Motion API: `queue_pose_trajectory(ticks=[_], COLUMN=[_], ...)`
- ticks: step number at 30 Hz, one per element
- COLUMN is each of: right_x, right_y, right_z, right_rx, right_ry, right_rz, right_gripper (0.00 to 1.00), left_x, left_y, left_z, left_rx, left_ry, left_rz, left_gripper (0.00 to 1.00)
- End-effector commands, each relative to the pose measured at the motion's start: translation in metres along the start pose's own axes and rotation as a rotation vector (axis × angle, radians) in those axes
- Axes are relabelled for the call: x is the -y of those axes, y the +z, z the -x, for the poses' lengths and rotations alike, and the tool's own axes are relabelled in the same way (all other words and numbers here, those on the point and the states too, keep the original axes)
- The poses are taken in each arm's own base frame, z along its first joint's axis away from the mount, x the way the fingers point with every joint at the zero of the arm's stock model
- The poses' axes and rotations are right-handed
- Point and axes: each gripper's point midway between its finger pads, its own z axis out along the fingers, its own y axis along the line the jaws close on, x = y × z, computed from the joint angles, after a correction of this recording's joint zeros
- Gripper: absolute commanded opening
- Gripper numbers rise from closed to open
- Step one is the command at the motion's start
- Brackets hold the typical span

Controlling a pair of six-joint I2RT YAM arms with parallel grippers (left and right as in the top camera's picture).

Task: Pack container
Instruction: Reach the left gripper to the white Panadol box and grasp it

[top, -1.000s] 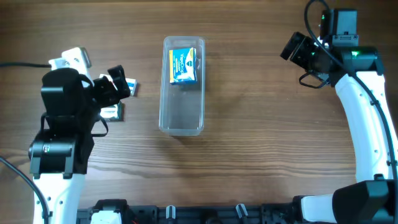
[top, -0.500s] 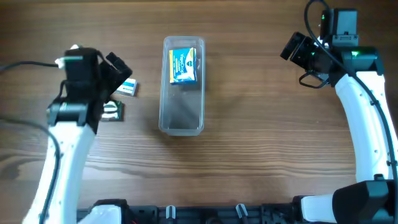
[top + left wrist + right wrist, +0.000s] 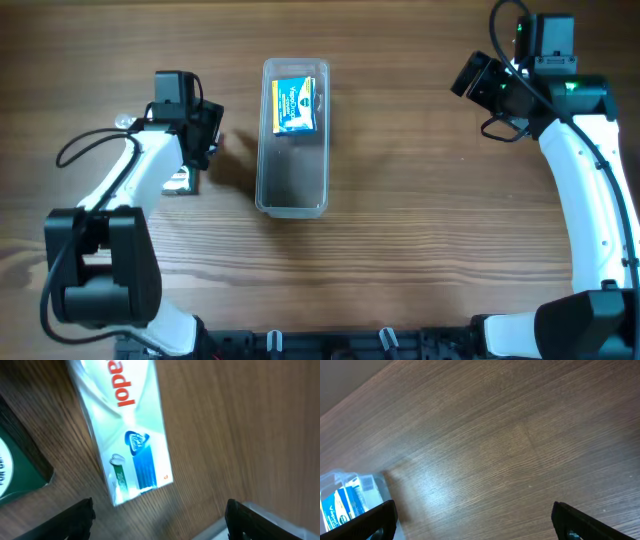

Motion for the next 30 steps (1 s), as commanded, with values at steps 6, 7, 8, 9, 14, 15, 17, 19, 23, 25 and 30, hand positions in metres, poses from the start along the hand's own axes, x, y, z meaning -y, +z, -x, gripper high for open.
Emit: queue_pose_trajectory(ticks=[6,7,8,9,14,15,17,19,23,25,30], right_x=[-0.001,-0.001,-0.001,-0.001,-0.001,-0.001,-0.001,-0.001,-0.001,-0.001,-0.001], right_y=[0.004,0.004,0.004,0.004,0.004,0.004,0.004,0.004,0.004,0.004,0.004], right_z=[-0.003,-0.003,-0.003,-0.003,-0.003,-0.003,-0.003,-0.003,-0.003,-0.003,-0.003], right_rx=[-0.017,-0.017,-0.017,-0.017,-0.017,-0.017,-0.017,-0.017,-0.017,-0.017,-0.017], right_ry=[0.0,-0.001,-0.001,0.0,-0.001,-0.001,-0.001,-0.001,0.0,0.0,-0.001], right_rz=[0.006,0.006,0.006,0.006,0.006,0.006,0.006,0.006,0.006,0.006,0.006], right_gripper=[1.0,1.0,1.0,1.0,1.0,1.0,1.0,1.0,1.0,1.0,1.0], left_x=[-0.018,-0.021,-0.023,-0.025,-0.034,-0.035,-0.04,-0.045,-0.055,-0.063,-0.056], left_y=[0.023,0.025,0.026,0.027,0.038,0.039,0.045,0.049,0.048,0.046,0.047], left_z=[0.015,0.019,0.021,0.023,0.023,0.022,0.014,0.007,0.0,-0.008,-0.007], left_rx=[0.016,0.018,0.02,0.021,0.007,-0.001,-0.039,-0.075,-0.103,-0.137,-0.133], left_ry=[-0.172,-0.181,-0.188,-0.194,-0.205,-0.206,-0.207,-0.21,-0.205,-0.207,-0.16], left_rz=[0.061,0.068,0.074,0.077,0.106,0.109,0.128,0.144,0.186,0.219,0.189], left_gripper=[0.82,0.81,0.81,0.81,0.72,0.7,0.68,0.68,0.67,0.67,0.65])
